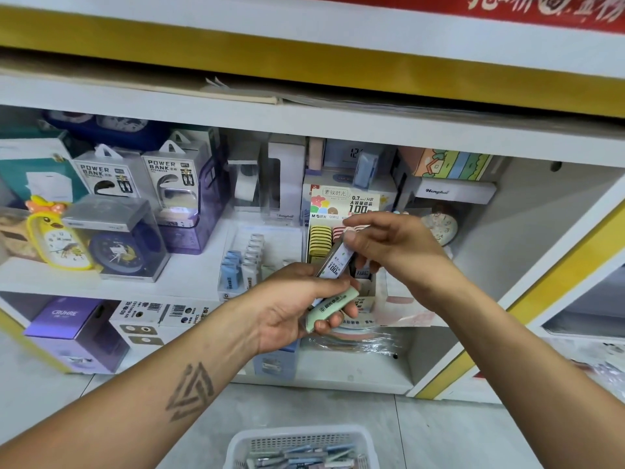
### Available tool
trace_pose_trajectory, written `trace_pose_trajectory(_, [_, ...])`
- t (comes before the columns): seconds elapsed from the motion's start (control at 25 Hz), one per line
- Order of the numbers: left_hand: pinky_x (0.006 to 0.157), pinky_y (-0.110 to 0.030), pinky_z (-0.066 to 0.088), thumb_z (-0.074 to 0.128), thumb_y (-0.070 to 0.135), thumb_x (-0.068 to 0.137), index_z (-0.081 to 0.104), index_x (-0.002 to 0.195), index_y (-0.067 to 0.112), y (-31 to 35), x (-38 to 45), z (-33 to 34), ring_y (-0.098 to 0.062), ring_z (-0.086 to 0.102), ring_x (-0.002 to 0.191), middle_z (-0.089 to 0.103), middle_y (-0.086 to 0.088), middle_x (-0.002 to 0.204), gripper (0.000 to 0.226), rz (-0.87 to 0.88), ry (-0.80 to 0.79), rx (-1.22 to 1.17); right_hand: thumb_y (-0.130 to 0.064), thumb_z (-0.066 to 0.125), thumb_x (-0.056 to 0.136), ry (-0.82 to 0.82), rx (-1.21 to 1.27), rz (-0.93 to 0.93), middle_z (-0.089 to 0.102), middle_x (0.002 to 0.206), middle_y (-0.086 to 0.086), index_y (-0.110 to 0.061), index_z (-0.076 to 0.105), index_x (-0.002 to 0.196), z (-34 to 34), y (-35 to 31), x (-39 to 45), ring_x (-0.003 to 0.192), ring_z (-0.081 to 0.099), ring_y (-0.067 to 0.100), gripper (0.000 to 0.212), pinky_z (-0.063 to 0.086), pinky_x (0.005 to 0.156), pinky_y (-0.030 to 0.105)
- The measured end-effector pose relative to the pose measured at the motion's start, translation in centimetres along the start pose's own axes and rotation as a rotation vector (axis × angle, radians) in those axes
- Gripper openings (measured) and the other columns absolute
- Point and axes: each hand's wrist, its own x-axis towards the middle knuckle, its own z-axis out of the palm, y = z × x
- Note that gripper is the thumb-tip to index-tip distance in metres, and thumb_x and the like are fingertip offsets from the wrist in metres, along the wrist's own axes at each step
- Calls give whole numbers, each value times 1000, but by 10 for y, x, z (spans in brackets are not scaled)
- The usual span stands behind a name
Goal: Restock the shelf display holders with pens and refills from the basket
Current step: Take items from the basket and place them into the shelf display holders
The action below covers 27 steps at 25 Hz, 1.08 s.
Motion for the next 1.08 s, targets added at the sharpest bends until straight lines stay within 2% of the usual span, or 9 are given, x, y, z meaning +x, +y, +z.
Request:
trace_pose_trajectory(0.16, [47,-22,46,63,0,91,67,105,-2,1,1,-3,-18,61,61,70,-21,85,16,-32,19,18,-6,74,86,185,13,-52,73,71,3,-19,75,88,-11,-2,4,56,61,12,13,49,50,23])
trace_pose_trajectory(0.28, [48,-24,49,57,-9,89,65,101,-9,4,1,-10,-22,65,61,71,-25,83,15,-13,142,36,-14,76,87,369,-313,-129,73,78,-8,-22,76,91,-33,1,9,68,63,8,9,56,66,29])
trace_pose_trajectory(0.4, [50,-28,54,58,-12,87,64,105,-8,8,1,-13,-29,69,67,71,-29,87,19,49,227,-43,-21,75,88,314,-709,-285,71,83,-9,-22,74,100,-35,6,2,69,58,6,13,51,71,29])
trace_pose_trajectory(0.52, [56,-33,58,61,-14,85,64,104,-1,12,1,-11,-36,71,72,70,-28,95,23,84,245,-176,-19,72,90,237,-851,-433,72,81,5,-16,64,105,-28,12,-3,68,62,25,18,52,62,37])
trace_pose_trajectory(0.64, [62,-39,61,62,-14,84,65,101,1,11,0,-10,-35,72,73,71,-25,92,22,109,234,-168,-20,71,91,185,-929,-442,63,71,5,-15,54,93,-24,16,-4,62,57,33,18,47,54,39])
trace_pose_trajectory(0.8, [75,-39,58,69,-8,82,68,104,4,12,-2,-13,-30,70,85,74,-16,93,25,173,249,-61,-18,70,91,156,-995,-453,70,93,-1,-12,73,92,-19,17,-3,83,64,26,7,51,67,38])
trace_pose_trajectory(0.92, [68,-31,52,74,-3,79,70,103,4,17,-5,-15,-23,68,81,75,-15,96,25,226,303,-27,-18,69,93,176,-744,-370,73,89,-5,-14,77,95,-4,9,-2,76,63,10,9,49,70,27])
trace_pose_trajectory(1.0, [61,-27,48,73,-4,79,68,92,7,21,-8,-17,-21,66,71,75,-14,87,18,273,354,-70,-23,68,94,1,-314,-127,75,81,0,-15,76,94,11,-1,-4,67,67,8,11,51,63,22])
trace_pose_trajectory(1.08, [59,-25,55,71,-9,80,63,87,6,25,-11,-22,-21,65,67,72,-17,81,18,326,390,-205,-28,66,94,-203,6,100,75,85,14,-11,72,97,24,-8,-7,67,72,23,18,56,58,28])
